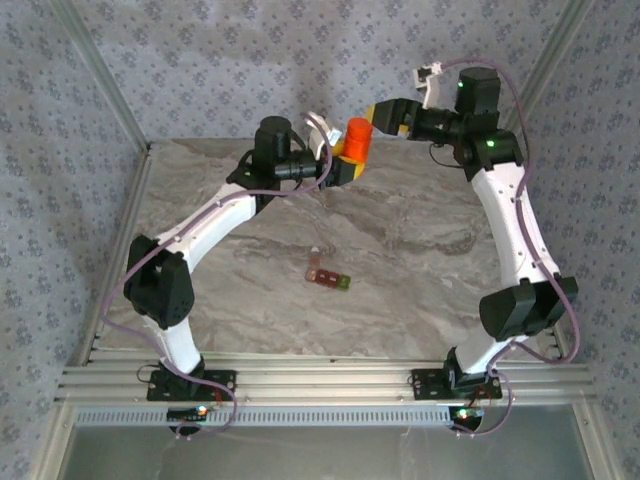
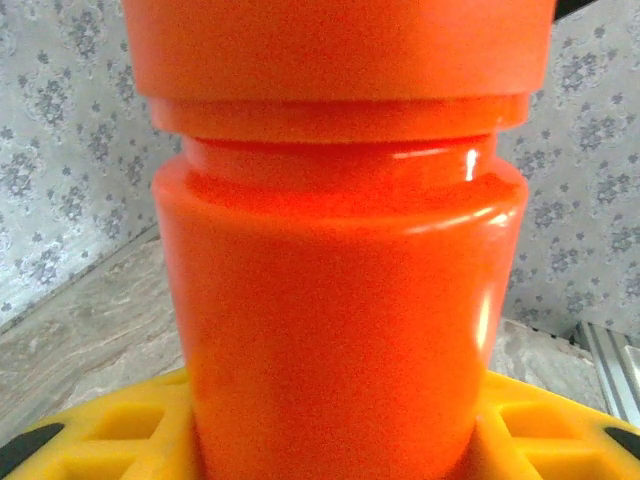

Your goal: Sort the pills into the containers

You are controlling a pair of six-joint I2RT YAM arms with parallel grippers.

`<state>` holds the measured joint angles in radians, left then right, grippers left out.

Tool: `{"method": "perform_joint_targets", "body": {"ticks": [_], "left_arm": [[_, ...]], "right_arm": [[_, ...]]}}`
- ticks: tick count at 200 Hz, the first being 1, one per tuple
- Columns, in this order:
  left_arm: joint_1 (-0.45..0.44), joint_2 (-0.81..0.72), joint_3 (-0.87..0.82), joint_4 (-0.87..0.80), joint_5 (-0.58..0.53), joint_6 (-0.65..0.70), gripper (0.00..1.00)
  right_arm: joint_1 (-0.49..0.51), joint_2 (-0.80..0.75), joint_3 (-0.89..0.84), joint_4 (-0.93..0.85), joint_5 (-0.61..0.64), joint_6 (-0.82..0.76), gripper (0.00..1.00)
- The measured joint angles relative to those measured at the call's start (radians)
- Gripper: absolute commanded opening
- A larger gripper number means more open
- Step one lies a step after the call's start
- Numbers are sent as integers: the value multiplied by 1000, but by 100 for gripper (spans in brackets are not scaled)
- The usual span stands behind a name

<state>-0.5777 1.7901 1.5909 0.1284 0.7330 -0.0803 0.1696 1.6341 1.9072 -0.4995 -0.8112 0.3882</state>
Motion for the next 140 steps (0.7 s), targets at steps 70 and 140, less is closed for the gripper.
{"method": "perform_joint_targets", "body": {"ticks": [70,140], "left_arm": [[0,0,6,-29,44,-3,0],[0,13,41,-51,64,-11,0]], "right_arm": [[37,53,87,-118,-24,-102,77],[50,67,95,-187,-24,-159,63]]}}
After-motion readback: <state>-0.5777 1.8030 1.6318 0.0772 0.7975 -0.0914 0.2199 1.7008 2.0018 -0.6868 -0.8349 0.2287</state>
